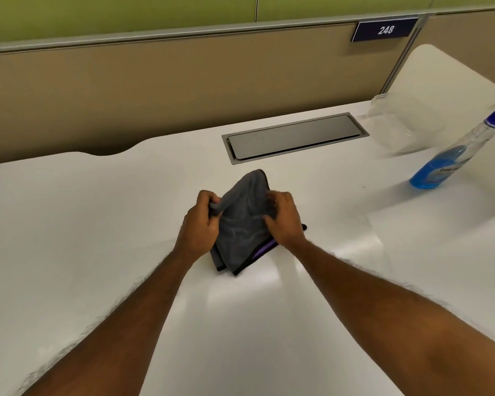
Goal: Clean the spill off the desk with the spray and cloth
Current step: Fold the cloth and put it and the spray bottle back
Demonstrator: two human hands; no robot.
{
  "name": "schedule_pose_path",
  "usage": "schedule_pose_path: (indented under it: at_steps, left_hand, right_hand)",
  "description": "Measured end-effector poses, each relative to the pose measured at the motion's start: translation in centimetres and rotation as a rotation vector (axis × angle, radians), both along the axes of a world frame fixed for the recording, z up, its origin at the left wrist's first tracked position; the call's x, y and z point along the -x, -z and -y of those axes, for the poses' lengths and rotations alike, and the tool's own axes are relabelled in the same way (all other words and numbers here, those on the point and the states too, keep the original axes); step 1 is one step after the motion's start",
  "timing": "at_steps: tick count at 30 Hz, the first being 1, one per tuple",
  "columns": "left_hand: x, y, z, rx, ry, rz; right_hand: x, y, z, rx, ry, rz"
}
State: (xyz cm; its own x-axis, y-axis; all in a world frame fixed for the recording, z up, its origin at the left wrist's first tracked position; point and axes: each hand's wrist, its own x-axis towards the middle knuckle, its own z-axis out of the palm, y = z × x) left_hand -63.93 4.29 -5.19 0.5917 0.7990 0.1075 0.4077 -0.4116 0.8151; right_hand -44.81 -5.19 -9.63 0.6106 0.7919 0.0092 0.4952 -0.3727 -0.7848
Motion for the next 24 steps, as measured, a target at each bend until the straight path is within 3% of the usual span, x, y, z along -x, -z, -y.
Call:
schedule_pose_path:
  at_steps: [3, 6, 12, 15, 19, 24]
  left_hand:
    - [-0.8, -2.4, 0.4, 0.021, 0.137, 0.037]
    - [-1.3, -4.7, 0.7, 0.031, 0.241, 0.058]
    - [-2.9, -7.4, 1.1, 0.015, 0.273, 0.134]
    - [-3.7, -8.1, 1.5, -0.064, 0.136, 0.206]
    - [-5.4, -8.0, 1.8, -0.148, -0.220, 0.272]
    - [-7.8, -10.4, 4.3, -0.085, -0.381, 0.321]
  right_hand:
    - [-2.3, -0.9, -0.1, -0.022, 0.134, -0.269]
    - [-4.4, -1.8, 0.4, -0.097, 0.102, -0.577]
    - [-6.2, -2.3, 1.9, -0.117, -0.157, -0.784]
    - [-6.6, -3.8, 3.0, -0.224, -0.129, -0.801]
    - [-7.1, -6.7, 4.6, -0.341, -0.091, -0.771]
    - [-7.2, -12.1, 6.1, -0.423, 0.016, -0.643]
